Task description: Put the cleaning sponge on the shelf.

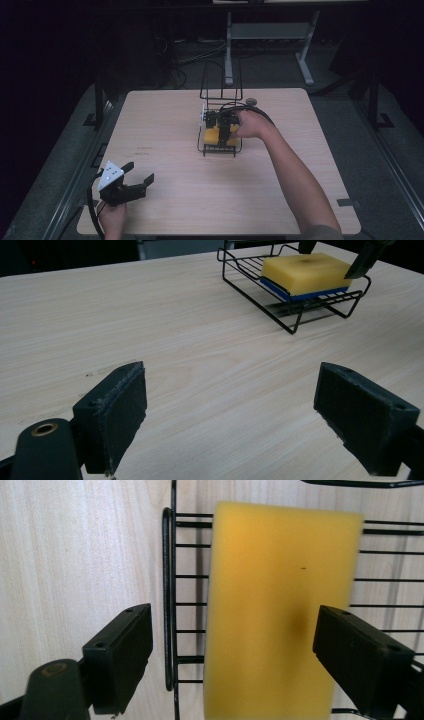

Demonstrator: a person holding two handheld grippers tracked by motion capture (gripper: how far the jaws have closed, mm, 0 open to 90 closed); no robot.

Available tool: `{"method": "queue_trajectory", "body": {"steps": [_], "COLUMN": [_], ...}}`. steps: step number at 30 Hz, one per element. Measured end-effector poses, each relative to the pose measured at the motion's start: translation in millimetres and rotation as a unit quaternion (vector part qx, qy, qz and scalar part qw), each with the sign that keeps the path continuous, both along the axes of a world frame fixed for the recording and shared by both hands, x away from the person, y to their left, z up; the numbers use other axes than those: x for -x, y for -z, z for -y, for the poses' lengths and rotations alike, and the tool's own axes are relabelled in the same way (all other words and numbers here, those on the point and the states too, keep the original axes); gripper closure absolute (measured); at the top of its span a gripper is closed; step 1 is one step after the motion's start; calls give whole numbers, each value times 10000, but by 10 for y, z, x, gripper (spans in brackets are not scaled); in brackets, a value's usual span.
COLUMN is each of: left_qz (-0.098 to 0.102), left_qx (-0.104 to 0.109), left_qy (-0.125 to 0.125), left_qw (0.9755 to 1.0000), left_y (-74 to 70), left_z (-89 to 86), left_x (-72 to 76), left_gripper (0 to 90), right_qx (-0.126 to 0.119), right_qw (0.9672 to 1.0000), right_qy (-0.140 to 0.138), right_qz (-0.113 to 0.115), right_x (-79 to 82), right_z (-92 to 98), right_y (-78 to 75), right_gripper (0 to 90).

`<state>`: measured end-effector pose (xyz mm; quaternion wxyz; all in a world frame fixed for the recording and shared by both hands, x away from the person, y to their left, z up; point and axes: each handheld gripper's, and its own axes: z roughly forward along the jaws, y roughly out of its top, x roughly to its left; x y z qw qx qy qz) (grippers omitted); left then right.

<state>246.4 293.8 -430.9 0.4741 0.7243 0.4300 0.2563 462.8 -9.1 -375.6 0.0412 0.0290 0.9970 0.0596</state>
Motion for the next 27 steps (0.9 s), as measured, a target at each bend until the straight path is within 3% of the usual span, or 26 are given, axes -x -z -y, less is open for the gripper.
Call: {"method": "queue_trajectory", "body": {"steps": [15, 27], "left_qz": [0, 1], "left_qx": [42, 43], "left_qy": [9, 7], "left_qw": [10000, 10000], "left_y": [5, 5], "left_z": [-3, 4], "left_x": [-3, -3], "left_gripper": [130, 129], "right_qx": [-16, 11], "right_qw": [9999, 9997], "right_qy": [-97, -256], "right_qz": [-53, 42], "right_x": [146, 256], "right_z": [-27, -82], "right_y": [32, 25], "right_gripper": [165, 165]}}
